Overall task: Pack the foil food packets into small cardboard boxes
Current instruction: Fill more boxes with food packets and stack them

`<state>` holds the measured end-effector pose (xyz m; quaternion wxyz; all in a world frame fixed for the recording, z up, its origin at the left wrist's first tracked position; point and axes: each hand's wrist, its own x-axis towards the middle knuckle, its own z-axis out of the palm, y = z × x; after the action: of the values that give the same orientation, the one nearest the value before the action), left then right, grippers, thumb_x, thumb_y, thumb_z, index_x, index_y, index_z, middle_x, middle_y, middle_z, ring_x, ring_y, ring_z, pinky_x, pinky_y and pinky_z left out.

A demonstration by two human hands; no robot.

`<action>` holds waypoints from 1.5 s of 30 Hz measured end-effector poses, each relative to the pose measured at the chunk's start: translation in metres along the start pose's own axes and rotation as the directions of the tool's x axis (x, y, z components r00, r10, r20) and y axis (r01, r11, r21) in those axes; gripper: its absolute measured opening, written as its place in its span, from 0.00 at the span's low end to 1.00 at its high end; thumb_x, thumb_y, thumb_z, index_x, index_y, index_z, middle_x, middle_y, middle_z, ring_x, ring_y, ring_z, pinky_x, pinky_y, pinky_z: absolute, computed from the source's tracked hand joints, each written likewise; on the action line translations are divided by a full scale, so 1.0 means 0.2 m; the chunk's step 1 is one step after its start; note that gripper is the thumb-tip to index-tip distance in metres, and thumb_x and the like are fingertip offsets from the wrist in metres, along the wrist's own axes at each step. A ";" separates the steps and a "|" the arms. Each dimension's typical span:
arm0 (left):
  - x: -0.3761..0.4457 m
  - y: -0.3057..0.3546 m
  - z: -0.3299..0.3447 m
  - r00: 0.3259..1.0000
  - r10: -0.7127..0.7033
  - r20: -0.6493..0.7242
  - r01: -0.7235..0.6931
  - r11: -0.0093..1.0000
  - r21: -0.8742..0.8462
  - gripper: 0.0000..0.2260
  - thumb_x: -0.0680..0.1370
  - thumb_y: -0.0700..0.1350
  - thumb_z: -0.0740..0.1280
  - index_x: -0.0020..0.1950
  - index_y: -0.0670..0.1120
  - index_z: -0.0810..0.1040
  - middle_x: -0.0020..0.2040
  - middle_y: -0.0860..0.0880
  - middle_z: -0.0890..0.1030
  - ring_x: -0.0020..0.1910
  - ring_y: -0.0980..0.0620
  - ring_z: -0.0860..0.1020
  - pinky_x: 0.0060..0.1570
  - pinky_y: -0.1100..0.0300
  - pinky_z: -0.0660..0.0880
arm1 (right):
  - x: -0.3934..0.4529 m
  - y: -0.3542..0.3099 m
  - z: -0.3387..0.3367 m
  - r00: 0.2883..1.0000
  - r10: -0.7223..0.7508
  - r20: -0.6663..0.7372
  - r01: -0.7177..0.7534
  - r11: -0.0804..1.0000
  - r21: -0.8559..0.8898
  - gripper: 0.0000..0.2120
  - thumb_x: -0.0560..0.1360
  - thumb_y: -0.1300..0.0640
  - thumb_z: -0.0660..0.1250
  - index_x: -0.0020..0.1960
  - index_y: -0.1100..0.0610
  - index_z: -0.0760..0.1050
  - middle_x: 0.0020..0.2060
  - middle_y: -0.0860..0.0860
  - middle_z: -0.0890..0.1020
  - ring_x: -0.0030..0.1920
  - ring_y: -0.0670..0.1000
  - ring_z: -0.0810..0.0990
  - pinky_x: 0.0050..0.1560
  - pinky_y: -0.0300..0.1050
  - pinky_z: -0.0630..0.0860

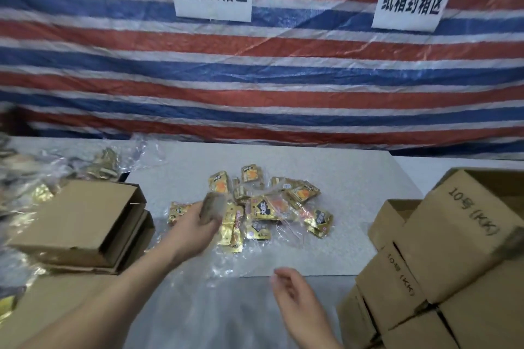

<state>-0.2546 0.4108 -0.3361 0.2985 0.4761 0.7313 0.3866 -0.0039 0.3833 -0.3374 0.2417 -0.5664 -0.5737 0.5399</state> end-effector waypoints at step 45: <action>-1.44 -0.39 0.41 0.922 -0.371 0.114 0.383 0.915 -0.122 0.12 0.84 0.51 0.56 0.64 0.54 0.74 0.59 0.55 0.79 0.60 0.58 0.75 0.63 0.61 0.69 | -0.45 0.48 0.24 0.686 0.435 0.583 0.356 0.499 -0.791 0.25 0.75 0.50 0.69 0.70 0.52 0.69 0.67 0.53 0.75 0.65 0.57 0.75 0.60 0.47 0.71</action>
<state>-0.1185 0.1475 -0.4263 0.4325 0.3202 0.7661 0.3514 0.0121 0.2639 -0.4079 -0.3377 -0.3585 -0.7928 0.3590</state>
